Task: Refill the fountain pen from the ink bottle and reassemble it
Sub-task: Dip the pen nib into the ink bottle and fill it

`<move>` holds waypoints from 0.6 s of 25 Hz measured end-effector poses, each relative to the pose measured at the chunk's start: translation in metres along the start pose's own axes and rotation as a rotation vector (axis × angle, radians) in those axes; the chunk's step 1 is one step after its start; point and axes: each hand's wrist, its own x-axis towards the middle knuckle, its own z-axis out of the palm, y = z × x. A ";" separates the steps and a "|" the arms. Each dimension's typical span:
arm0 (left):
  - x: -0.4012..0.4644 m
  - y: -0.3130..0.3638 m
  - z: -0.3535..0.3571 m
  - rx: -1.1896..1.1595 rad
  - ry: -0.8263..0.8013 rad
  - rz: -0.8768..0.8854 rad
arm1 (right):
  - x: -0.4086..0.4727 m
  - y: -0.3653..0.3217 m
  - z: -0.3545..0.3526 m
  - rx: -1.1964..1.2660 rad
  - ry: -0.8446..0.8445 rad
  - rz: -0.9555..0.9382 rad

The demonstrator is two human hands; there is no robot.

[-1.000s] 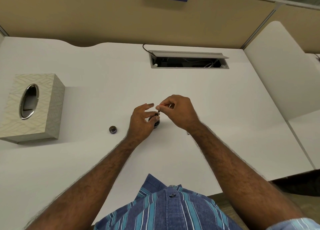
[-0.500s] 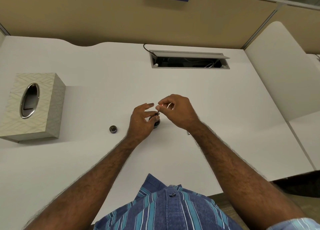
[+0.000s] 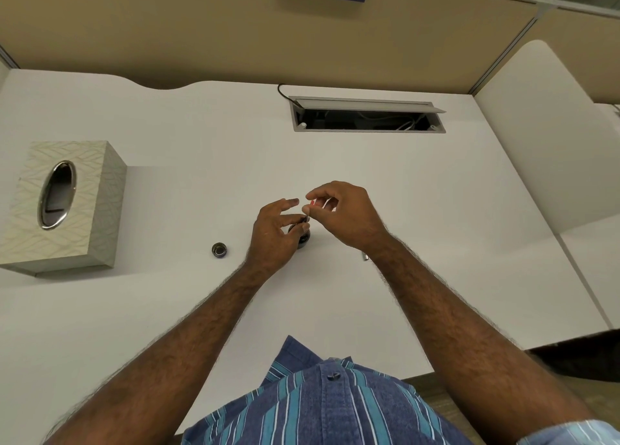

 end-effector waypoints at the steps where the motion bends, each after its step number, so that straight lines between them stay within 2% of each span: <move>1: 0.000 0.000 0.000 0.002 0.003 -0.006 | 0.000 0.000 -0.001 0.007 -0.015 -0.014; 10: -0.002 0.003 -0.001 -0.078 -0.013 -0.064 | 0.002 0.002 0.002 -0.049 0.034 0.035; 15: -0.001 0.000 0.001 -0.057 -0.010 -0.053 | 0.000 0.002 0.002 -0.007 -0.004 -0.018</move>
